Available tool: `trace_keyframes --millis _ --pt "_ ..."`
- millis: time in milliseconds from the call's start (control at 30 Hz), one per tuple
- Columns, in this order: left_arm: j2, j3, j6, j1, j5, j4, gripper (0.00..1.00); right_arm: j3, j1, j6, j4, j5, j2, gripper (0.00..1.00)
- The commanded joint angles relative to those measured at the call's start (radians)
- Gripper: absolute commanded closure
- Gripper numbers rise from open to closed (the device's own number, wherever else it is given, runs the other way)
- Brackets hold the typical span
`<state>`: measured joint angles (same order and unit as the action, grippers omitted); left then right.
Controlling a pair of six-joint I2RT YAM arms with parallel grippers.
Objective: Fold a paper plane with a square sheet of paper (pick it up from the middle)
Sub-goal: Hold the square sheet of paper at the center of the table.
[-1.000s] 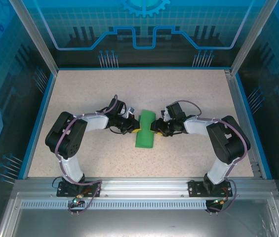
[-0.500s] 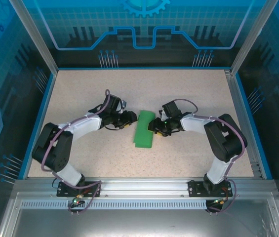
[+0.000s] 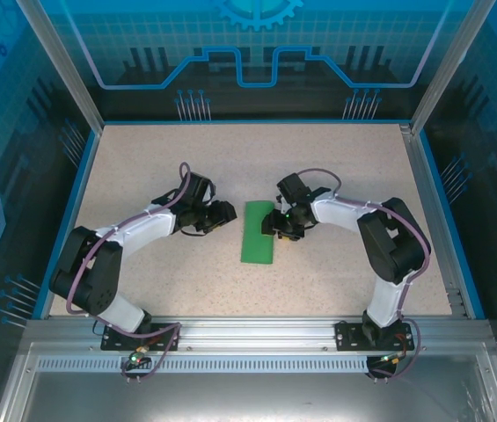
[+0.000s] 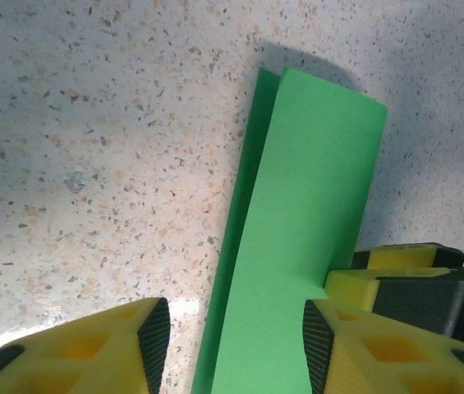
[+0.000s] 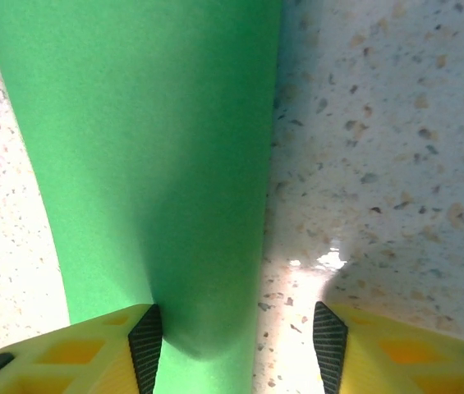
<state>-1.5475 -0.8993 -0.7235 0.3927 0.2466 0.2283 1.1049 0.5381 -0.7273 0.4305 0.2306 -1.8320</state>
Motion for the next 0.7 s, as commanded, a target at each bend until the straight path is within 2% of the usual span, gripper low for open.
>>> trace_keyframes --millis 0,167,667 --pt "0.004 0.014 0.018 -0.008 -0.008 0.012 0.51 0.036 0.012 0.013 0.086 -0.047 -0.019 0.45" --pt "0.005 0.014 0.019 -0.007 -0.004 0.012 0.50 0.068 0.023 -0.012 0.118 -0.082 -0.043 0.46" --pt "-0.014 0.013 0.027 -0.012 0.006 0.008 0.50 0.191 0.059 0.074 0.234 -0.104 -0.140 0.41"
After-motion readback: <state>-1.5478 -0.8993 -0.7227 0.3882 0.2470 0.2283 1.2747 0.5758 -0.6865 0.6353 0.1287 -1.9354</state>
